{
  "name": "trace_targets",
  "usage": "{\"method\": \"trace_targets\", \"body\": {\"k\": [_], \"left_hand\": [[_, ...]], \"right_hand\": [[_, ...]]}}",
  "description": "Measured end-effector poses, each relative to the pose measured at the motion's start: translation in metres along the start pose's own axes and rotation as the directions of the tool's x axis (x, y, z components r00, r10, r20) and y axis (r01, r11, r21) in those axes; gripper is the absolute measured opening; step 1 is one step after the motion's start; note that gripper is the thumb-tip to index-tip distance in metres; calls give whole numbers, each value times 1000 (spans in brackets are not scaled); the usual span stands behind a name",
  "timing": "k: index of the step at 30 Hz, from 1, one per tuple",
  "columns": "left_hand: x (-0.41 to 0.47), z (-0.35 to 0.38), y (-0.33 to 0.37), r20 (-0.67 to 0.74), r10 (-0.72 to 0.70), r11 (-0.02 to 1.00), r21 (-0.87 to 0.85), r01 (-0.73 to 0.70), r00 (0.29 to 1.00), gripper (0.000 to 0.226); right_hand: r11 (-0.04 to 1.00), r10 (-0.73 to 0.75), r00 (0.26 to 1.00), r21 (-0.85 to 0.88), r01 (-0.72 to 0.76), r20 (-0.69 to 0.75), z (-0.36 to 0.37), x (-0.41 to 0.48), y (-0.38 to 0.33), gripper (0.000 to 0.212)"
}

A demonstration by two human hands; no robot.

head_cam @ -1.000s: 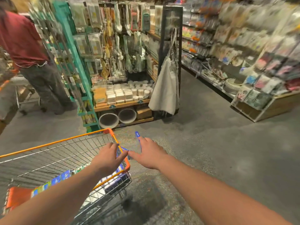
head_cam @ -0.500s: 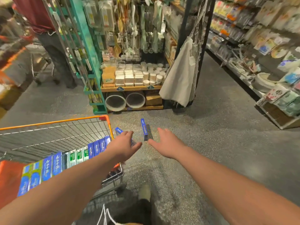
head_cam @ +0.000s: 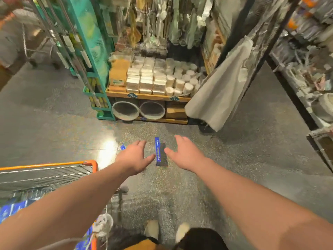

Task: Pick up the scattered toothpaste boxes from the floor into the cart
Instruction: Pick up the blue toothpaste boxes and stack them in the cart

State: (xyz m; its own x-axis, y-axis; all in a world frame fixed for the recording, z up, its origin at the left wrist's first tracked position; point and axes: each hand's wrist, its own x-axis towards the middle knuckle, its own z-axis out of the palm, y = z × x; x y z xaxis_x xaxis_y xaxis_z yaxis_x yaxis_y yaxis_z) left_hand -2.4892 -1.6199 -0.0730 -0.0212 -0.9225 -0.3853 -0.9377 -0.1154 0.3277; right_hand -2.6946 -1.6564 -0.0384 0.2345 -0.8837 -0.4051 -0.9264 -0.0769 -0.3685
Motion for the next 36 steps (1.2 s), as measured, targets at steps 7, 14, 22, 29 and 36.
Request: {"method": "trace_targets", "body": {"k": [7,14,22,29,36], "left_hand": [[107,3,-13,2,-198,979,-57,197,980,80],[192,45,-48,49,-454,871,-183,455,890,76],[311,176,-141,131,-555,791,-221,570,821,71],[412,347,-219,178,-648,699,-246,672,740,79],[466,471,-259,138,-805,536,-249,807,577,98]], "right_hand": [[991,-112,991,-71,117,70,-5,160,16,77],[972,-200,956,-81,222,216,54,301,25,76],[983,-143,956,-76,168,256,200,439,65,81],[995,19,968,-96,5,249,370,527,136,79],[958,277,933,7,-286,229,475,578,189,100]]}}
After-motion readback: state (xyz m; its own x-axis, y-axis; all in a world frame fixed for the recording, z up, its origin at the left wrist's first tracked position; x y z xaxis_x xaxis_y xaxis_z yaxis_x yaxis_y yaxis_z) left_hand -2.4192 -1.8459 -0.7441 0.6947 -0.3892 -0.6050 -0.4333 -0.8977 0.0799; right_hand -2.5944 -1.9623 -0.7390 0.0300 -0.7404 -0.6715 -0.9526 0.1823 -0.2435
